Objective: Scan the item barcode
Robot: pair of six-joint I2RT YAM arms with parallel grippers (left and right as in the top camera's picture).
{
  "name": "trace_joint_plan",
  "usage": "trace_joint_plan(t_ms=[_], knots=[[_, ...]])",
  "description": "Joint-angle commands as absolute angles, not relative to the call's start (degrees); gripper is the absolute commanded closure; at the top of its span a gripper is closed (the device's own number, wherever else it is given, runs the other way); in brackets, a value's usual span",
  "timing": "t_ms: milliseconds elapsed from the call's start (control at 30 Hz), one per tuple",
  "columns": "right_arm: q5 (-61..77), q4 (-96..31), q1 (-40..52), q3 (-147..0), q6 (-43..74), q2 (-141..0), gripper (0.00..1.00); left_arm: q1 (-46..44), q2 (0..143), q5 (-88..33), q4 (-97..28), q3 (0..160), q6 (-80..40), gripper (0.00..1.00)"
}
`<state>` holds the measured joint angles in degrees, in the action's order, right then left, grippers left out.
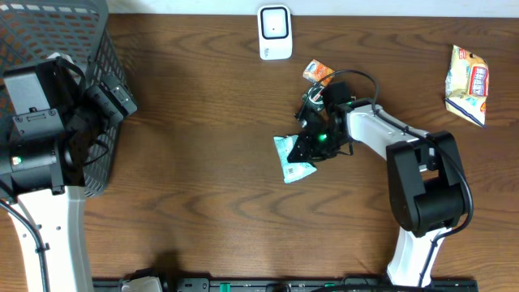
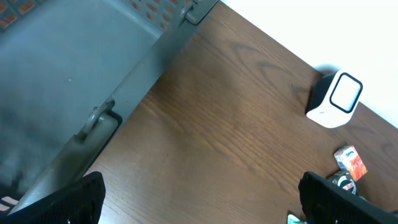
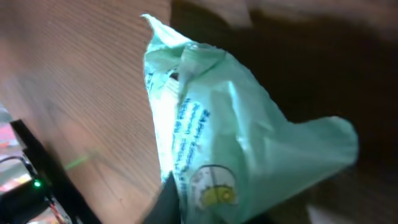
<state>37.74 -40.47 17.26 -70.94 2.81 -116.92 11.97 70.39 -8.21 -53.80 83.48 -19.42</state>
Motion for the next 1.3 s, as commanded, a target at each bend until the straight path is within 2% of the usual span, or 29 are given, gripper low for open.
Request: trace_joint_plan(t_ms=[0, 333, 867, 1133, 1267], knots=[[33.45, -39.46, 19.92, -70.26, 3.2, -117.32, 0.99, 12.21, 70.41, -7.64, -53.95, 83.55, -18.68, 0.02], [56.38, -34.02, 14.92, -73.56, 4.16, -113.19, 0.99, 12.21, 70.41, -7.64, -53.95, 83.55, -18.68, 0.02], [56.69, -28.77, 10.81, -73.93, 8.34, -95.02, 0.99, 12.21, 70.41, -7.64, -53.98, 83.55, -18.68, 0.02], [70.65, -21.98, 10.74, -73.93, 9.43, -94.85, 0.99, 12.21, 70.41, -7.64, -53.95, 83.55, -18.68, 0.02], [72.36, -20.21, 10.66, -73.93, 12.21, -94.85, 0.99, 12.21, 70.41, -7.64, -53.95, 83.55, -18.68, 0.02]])
